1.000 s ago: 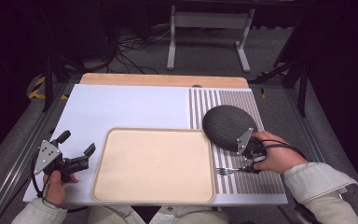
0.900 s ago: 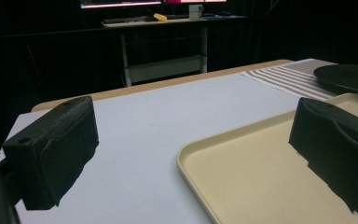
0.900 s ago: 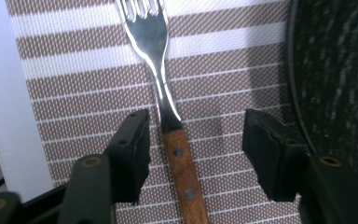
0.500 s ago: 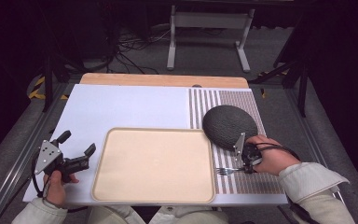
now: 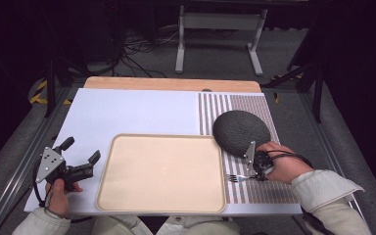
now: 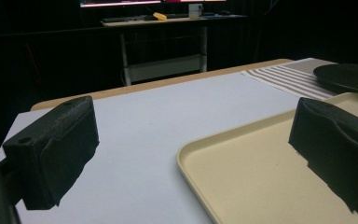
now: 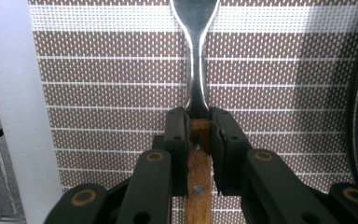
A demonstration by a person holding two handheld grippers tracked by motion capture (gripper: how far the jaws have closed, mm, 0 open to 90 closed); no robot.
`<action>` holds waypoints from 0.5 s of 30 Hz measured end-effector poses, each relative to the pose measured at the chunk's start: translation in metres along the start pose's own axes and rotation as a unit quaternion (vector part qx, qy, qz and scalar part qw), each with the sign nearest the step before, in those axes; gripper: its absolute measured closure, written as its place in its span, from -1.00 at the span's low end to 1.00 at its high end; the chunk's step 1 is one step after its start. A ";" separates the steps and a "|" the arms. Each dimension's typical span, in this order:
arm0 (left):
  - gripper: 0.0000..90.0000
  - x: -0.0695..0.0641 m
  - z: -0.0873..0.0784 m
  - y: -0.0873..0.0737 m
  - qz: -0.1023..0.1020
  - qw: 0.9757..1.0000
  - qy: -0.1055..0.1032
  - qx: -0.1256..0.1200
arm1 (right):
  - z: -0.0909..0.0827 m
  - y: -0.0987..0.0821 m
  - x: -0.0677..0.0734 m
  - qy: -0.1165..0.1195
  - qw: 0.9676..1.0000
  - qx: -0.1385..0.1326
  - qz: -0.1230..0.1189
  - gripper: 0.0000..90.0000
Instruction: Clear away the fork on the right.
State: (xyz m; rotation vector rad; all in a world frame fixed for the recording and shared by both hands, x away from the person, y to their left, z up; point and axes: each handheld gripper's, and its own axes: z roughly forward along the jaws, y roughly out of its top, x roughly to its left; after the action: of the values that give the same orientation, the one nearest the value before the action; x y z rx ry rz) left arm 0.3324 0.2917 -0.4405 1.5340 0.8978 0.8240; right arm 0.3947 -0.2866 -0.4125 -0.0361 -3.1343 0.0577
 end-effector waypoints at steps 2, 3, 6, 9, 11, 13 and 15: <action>-0.96 0.000 0.000 0.000 0.000 1.000 0.000 0.000 | -0.002 0.000 0.000 -0.002 1.000 -0.004 0.001 0.72; -0.96 0.000 0.000 0.000 0.000 1.000 0.000 0.000 | -0.004 0.000 0.000 -0.004 1.000 -0.004 0.001 0.72; -0.96 0.000 0.000 0.000 0.000 1.000 0.000 0.000 | -0.011 0.000 0.001 -0.012 1.000 -0.014 0.006 0.72; -0.96 0.000 0.000 0.000 0.000 1.000 0.000 0.000 | -0.019 0.001 0.001 -0.021 1.000 -0.019 0.009 0.72; -0.96 0.000 0.000 0.000 0.000 1.000 0.000 -0.001 | -0.028 0.002 0.001 -0.030 0.999 -0.028 0.018 0.72; -0.96 0.000 0.000 0.000 0.000 1.000 0.000 -0.001 | -0.034 0.003 0.000 -0.039 0.998 -0.035 0.019 0.72; -0.96 0.000 0.000 0.000 0.000 1.000 0.000 -0.001 | -0.039 0.004 0.000 -0.043 0.998 -0.039 0.022 0.72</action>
State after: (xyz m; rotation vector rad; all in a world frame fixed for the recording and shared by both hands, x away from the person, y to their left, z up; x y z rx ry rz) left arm 0.3323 0.2917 -0.4404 1.5323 0.8976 0.8245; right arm 0.3949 -0.2816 -0.3741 -0.1071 -3.2207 -0.0637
